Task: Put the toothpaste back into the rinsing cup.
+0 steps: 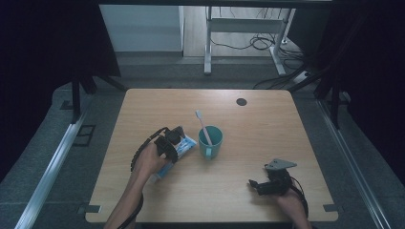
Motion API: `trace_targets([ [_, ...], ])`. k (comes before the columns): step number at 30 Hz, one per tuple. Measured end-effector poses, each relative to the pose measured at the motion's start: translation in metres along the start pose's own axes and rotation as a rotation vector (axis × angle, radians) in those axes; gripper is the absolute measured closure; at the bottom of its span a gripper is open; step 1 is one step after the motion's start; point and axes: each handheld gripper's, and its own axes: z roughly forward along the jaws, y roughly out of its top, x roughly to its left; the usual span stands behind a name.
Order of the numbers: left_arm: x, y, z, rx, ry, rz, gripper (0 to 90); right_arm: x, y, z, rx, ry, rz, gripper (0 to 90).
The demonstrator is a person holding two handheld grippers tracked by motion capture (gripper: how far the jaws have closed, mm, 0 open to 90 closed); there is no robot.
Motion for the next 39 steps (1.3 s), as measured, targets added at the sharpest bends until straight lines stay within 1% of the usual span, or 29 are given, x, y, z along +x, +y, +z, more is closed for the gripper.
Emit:
trace_targets([
  [2,0.000,-0.002,-0.004,-0.029,0.010,-0.008,73.7,0.000,0.000,0.000,-0.001,-0.001,0.000,7.5],
  [3,0.001,-0.004,-0.006,-0.036,0.012,0.001,73.7,0.000,0.000,0.000,0.000,-0.001,0.000,7.5],
  [4,0.000,-0.005,-0.007,-0.052,0.009,-0.006,73.7,0.000,0.000,0.000,-0.001,-0.001,0.001,7.5],
  [5,0.001,-0.006,-0.009,-0.059,0.007,-0.002,73.7,0.000,0.000,0.000,-0.001,-0.001,0.000,7.5],
  [6,0.001,-0.009,-0.010,-0.082,-0.001,-0.013,73.7,0.000,0.000,0.000,0.000,0.000,0.001,7.5],
  [7,0.001,-0.010,-0.012,-0.089,-0.004,-0.011,73.7,0.000,0.000,0.000,0.001,0.000,0.000,7.5],
  [8,0.001,-0.013,-0.014,-0.115,-0.007,-0.017,73.7,0.000,0.000,0.000,0.000,-0.001,0.002,7.5],
  [10,0.000,-0.016,-0.016,-0.141,-0.007,-0.018,73.7,0.000,0.000,0.000,0.000,-0.001,0.002,7.5],
  [15,-0.001,-0.022,-0.024,-0.208,-0.007,-0.007,73.7,0.000,0.000,0.000,0.000,-0.001,0.001,7.5],
  [17,-0.002,-0.025,-0.028,-0.241,-0.013,-0.001,73.7,0.000,0.000,0.000,0.001,-0.001,0.002,7.5],
  [20,-0.004,-0.029,-0.032,-0.275,-0.018,0.001,73.7,0.000,0.000,0.000,0.001,-0.001,0.002,7.5],
  [27,-0.005,-0.037,-0.034,-0.327,-0.023,0.004,73.7,0.000,0.000,0.000,0.001,-0.001,0.003,7.5],
  [30,-0.003,-0.043,-0.036,-0.360,-0.041,0.005,73.7,0.000,0.000,0.000,0.001,-0.001,0.003,7.5],
  [31,-0.003,-0.045,-0.037,-0.370,-0.043,-0.002,73.7,0.000,0.000,0.000,0.001,0.000,0.004,7.5],
  [33,-0.002,-0.048,-0.038,-0.390,-0.036,0.000,73.8,0.000,0.000,0.000,0.001,-0.001,0.003,7.5],
  [36,-0.001,-0.054,-0.041,-0.428,-0.030,-0.007,73.7,0.000,0.000,0.000,0.000,0.000,0.004,7.5],
  [39,0.001,-0.059,-0.043,-0.462,-0.040,-0.011,73.8,0.000,0.000,0.000,0.001,0.000,0.006,7.5],
])
